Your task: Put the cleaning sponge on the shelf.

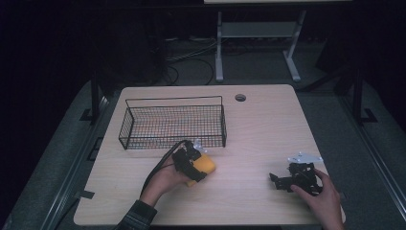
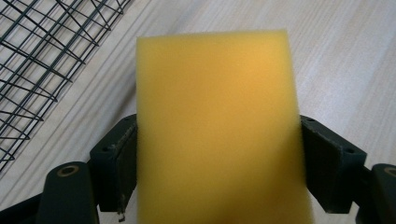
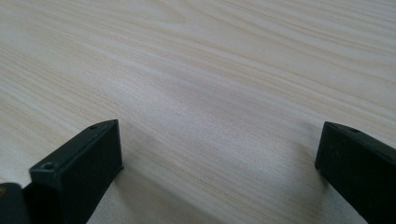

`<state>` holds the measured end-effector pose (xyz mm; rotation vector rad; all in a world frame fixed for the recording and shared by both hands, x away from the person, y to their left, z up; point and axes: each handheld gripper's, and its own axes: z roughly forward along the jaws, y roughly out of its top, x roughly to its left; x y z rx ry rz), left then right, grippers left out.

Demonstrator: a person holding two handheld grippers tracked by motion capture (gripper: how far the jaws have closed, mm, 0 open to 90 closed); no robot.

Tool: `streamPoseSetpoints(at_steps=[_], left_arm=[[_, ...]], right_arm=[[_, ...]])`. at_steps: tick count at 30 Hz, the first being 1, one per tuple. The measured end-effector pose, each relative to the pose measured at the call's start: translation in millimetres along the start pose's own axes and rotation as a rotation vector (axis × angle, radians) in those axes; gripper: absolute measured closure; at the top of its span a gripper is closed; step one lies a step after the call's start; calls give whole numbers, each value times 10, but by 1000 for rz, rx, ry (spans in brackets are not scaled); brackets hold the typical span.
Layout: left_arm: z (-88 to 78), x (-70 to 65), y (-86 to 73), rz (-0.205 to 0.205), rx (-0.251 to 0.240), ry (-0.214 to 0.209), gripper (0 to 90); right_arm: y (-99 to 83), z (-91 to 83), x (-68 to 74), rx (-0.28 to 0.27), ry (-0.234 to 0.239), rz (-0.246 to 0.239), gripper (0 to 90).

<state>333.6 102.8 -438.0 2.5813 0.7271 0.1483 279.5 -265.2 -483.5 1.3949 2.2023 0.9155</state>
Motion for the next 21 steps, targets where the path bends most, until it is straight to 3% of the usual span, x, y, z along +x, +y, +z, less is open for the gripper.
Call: streamPoseSetpoints(at_steps=[21], left_arm=[[-246, -3, 59, -1, -27, -36, 228]], right_arm=[[0, 0, -1, 0, 0, -1, 0]])
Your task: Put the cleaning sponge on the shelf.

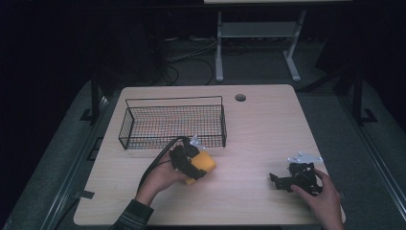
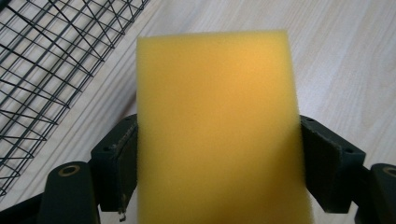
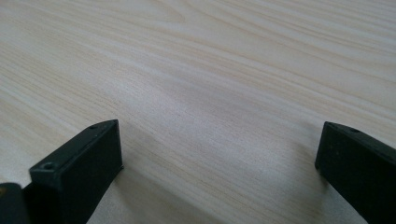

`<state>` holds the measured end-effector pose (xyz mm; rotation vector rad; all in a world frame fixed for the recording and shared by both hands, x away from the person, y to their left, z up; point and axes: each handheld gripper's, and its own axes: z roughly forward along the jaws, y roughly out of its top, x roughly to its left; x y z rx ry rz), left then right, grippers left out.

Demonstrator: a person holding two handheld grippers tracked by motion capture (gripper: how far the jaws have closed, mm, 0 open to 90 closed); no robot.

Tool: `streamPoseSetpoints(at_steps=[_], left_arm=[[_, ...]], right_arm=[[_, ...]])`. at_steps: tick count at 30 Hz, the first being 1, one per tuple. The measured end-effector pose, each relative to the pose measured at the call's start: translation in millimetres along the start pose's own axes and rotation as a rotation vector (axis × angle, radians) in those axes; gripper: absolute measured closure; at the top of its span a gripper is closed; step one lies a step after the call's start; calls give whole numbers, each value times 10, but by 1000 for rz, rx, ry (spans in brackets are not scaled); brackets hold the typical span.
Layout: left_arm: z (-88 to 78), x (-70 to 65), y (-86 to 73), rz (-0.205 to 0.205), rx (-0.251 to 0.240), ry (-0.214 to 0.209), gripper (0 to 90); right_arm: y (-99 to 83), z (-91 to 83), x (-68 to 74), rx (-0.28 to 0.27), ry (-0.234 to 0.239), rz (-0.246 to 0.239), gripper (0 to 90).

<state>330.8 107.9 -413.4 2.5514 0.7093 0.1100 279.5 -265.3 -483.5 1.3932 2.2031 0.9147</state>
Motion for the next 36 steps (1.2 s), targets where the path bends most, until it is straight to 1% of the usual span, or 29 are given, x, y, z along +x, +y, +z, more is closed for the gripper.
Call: streamPoseSetpoints(at_steps=[2, 8, 10, 13, 18, 22, 31, 36], left_arm=[[-17, 6, 2, 4, 7, 1, 228], [-148, 45, 31, 4, -5, 11, 229], [-185, 50, 39, 3, -12, 7, 229], [-218, 55, 48, -1, -20, 7, 230], [-268, 66, 75, 4, -22, 12, 230], [-341, 86, 109, 14, -20, 23, 230], [-436, 137, 157, 5, -40, 29, 231], [-486, 172, 188, 7, -47, 33, 232]], right_arm=[[0, 0, 0, 0, 0, -1, 0], [0, 0, 0, 0, 0, 0, 0], [0, 0, 0, 0, 0, 0, 0], [0, 0, 1, 0, 0, 2, 0], [0, 0, 0, -1, 2, 1, 0], [1, -1, 1, 0, 2, 2, 0], [0, -1, 0, -1, 2, 0, 0], [0, -1, 0, -2, 0, -1, 0]])
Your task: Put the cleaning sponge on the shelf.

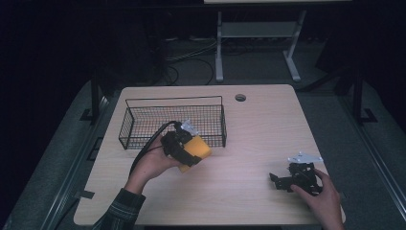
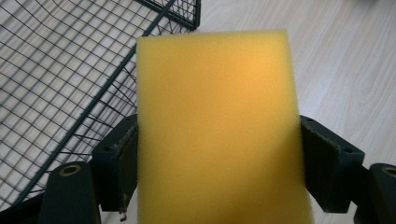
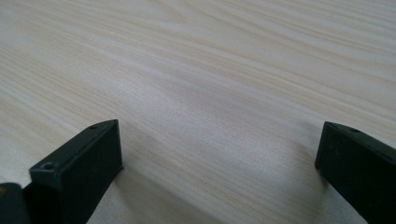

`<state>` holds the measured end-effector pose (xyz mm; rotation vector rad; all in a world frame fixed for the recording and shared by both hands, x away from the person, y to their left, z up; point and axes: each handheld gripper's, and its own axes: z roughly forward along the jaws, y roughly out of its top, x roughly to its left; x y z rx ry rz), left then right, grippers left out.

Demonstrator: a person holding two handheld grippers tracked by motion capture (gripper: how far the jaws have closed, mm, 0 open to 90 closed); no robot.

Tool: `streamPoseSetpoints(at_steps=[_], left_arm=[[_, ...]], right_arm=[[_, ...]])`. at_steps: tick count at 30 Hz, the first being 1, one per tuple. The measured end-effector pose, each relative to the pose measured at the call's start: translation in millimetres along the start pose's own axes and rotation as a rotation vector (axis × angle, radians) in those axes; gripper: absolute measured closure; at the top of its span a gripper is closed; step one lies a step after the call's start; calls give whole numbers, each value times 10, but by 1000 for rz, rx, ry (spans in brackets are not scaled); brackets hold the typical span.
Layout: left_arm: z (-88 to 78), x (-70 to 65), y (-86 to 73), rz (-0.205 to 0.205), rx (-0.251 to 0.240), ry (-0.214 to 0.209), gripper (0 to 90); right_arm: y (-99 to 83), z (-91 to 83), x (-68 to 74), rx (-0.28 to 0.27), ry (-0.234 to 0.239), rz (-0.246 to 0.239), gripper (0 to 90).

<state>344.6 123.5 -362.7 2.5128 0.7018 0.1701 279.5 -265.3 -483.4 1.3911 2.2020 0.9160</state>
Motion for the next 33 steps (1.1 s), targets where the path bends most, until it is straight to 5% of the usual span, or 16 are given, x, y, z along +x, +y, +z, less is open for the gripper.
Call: streamPoseSetpoints(at_steps=[33], left_arm=[[-220, 438, 13, -57, -3, 88, 232]], right_arm=[[0, 1, 0, 1, 1, 2, 0]])
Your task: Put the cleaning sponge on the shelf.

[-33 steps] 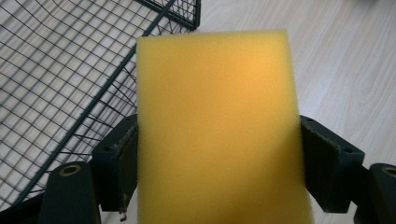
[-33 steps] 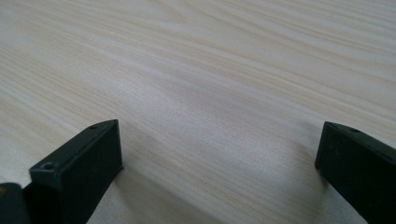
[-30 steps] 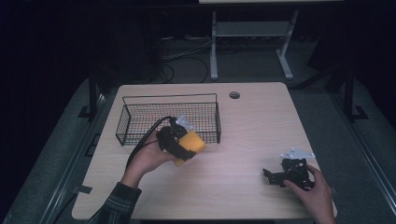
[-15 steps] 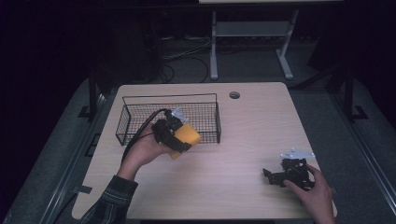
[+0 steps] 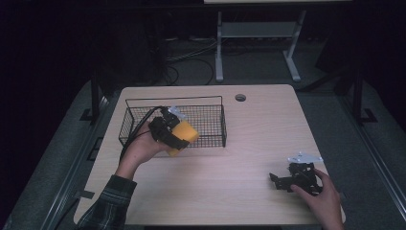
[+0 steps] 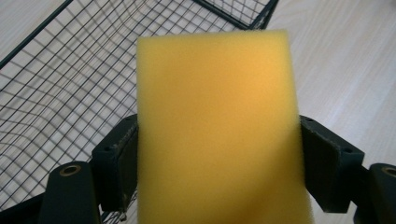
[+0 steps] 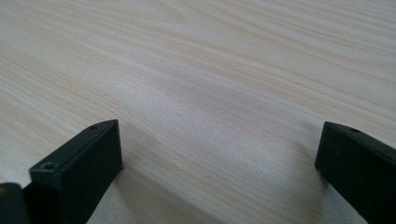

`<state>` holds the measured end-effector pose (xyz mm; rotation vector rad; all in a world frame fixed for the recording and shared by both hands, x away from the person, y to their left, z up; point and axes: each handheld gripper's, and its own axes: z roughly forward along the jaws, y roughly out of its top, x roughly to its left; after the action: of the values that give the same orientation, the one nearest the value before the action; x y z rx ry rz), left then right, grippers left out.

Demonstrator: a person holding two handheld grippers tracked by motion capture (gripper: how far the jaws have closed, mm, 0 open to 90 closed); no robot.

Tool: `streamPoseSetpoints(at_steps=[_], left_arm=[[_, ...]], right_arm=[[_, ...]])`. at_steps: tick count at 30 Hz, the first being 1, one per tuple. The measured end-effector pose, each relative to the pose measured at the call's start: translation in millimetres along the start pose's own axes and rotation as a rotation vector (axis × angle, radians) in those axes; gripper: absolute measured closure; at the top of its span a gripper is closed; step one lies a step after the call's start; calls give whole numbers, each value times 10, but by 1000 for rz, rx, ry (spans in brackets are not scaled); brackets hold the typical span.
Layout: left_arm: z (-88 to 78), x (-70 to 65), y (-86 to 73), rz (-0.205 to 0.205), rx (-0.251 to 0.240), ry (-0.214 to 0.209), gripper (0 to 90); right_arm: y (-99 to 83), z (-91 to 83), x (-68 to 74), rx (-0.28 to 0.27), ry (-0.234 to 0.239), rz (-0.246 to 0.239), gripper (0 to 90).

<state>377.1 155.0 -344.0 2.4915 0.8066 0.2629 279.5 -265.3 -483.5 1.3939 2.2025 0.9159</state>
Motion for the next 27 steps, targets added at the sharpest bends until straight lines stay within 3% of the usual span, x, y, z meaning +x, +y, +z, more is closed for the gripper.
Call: streamPoseSetpoints(at_steps=[13, 27], left_arm=[[45, 250, -95, -54, 17, 30, 232], [88, 422, -167, -81, 31, 55, 233]], right_arm=[[0, 0, -1, 0, 0, -1, 0], [0, 0, 0, 0, 0, -1, 0]])
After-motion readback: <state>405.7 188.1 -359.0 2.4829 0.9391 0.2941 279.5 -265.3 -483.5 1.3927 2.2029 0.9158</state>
